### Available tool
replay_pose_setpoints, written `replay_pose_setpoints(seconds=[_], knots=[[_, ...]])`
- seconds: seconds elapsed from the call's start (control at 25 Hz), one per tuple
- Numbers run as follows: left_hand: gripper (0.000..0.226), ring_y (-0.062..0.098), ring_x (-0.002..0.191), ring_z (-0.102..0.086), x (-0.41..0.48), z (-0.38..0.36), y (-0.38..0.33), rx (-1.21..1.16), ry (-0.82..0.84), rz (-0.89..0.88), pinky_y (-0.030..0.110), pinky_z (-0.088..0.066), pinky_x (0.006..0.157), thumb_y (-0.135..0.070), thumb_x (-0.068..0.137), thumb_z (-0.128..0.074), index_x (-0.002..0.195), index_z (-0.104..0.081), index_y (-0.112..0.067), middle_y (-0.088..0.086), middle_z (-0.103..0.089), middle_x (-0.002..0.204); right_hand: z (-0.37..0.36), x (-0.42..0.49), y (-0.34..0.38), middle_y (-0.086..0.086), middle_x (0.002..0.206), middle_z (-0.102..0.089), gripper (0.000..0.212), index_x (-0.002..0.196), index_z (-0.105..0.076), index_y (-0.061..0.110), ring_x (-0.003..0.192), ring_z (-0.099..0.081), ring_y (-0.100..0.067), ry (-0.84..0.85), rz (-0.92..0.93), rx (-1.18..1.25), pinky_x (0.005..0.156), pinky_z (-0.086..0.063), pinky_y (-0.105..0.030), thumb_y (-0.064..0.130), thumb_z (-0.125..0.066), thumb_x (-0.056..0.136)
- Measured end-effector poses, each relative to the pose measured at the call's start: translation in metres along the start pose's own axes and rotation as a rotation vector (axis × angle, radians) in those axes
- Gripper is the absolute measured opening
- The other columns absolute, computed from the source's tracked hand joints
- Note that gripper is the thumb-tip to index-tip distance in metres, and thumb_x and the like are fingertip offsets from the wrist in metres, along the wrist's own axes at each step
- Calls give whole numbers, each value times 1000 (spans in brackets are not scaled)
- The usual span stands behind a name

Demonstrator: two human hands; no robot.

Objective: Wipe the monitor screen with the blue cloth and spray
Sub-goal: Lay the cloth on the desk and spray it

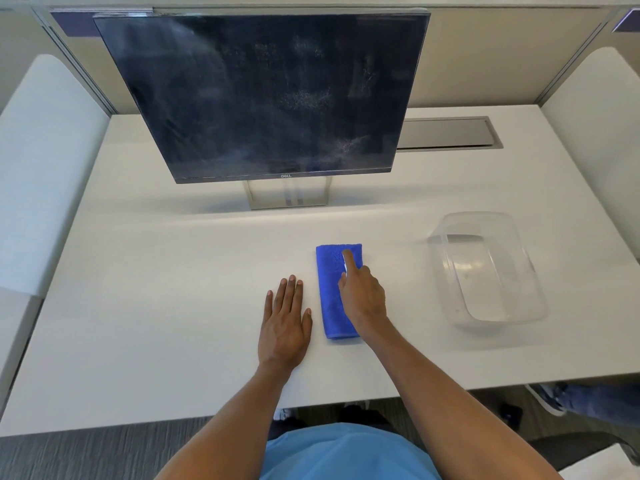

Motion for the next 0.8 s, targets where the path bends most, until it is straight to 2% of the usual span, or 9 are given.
replay_pose_setpoints(seconds=[0.16,0.32,0.52,0.68,0.8], knots=[[68,15,167,3,0,0,-1,11,1,4,41,3,136,-42,110,-12,172,-11,-16,-1,-3,181,-4,2,-3,-7,95,-53,51,159,-30,20,71,-55,-21,-11,-6,-45,62,-47,-32,18,-45,110],[69,15,168,3,0,0,0,14,6,3,41,2,137,-44,109,-10,172,-9,-17,-1,-2,181,-1,0,-4,-6,93,-48,56,162,-27,21,67,-53,-20,-26,5,-86,60,-46,-31,16,-46,110],[69,16,168,1,0,1,0,-7,-8,2,42,0,137,-43,109,-11,172,-12,-16,-1,-5,181,7,-12,-2,-10,113,-59,61,167,-18,25,72,-57,-21,-36,31,-86,64,-48,-32,25,-42,111],[69,17,168,-3,0,2,-2,-22,-18,0,43,-3,137,-43,109,-12,172,-15,-15,0,-8,180,11,-36,-14,-9,109,-59,61,166,-21,29,87,-66,-27,-18,17,50,77,-55,-37,26,-46,110],[70,17,168,-1,1,2,-2,9,-5,1,42,0,137,-43,108,-9,172,-12,-16,0,-5,181,3,-52,-19,-8,106,-57,58,164,-22,29,80,-63,-25,-8,9,91,70,-53,-35,27,-46,111]])
Point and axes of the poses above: each hand's wrist, its own x-axis towards the middle knuckle, its own z-axis out of the back of the hand, y = z × x, the point moved 3 cm from there along x, towards the middle knuckle
